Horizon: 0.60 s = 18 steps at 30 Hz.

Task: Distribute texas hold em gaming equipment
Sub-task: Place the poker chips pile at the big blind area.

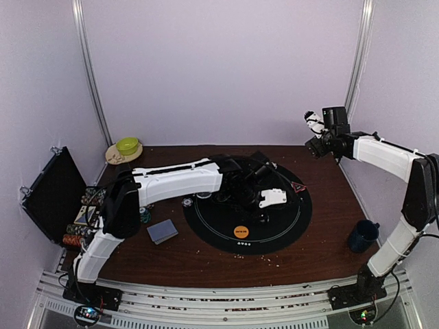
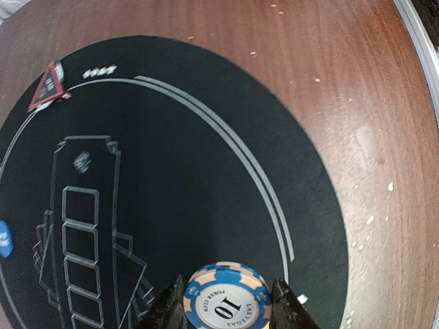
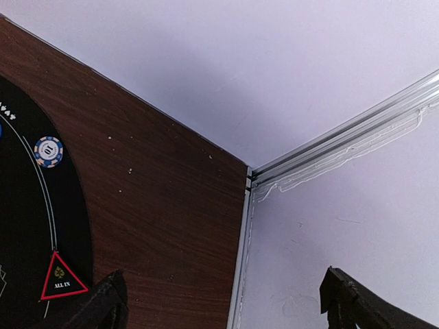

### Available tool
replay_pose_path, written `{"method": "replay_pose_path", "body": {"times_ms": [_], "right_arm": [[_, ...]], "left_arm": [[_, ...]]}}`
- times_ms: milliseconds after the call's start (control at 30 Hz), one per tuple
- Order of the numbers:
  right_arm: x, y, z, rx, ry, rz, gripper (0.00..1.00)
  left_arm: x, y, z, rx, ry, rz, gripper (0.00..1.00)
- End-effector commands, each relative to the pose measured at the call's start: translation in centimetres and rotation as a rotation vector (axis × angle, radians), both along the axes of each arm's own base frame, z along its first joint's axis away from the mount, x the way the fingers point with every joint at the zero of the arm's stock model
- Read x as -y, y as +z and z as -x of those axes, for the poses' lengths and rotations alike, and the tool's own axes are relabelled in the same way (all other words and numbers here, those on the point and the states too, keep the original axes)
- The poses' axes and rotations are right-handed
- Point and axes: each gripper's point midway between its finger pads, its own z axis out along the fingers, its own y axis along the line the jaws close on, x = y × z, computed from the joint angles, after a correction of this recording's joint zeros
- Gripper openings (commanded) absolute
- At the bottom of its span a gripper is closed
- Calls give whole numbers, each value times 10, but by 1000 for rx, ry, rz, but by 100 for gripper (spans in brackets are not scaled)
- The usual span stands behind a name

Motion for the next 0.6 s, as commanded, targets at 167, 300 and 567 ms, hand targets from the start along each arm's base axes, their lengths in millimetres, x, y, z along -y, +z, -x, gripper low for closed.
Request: {"method": "replay_pose_path", "body": {"times_ms": [167,300,567], "right_arm": [[0,-3,2,-1,0,-21,100],[0,-6,1,-7,1,-19,100],[-2,-15,0,-26,2,-2,100]], "left_arm": [[28,-13,20,-81,-38,46,30],[29,-26,21,-93,-36,32,30],[34,-40,28,-136,-44,27,30]]}}
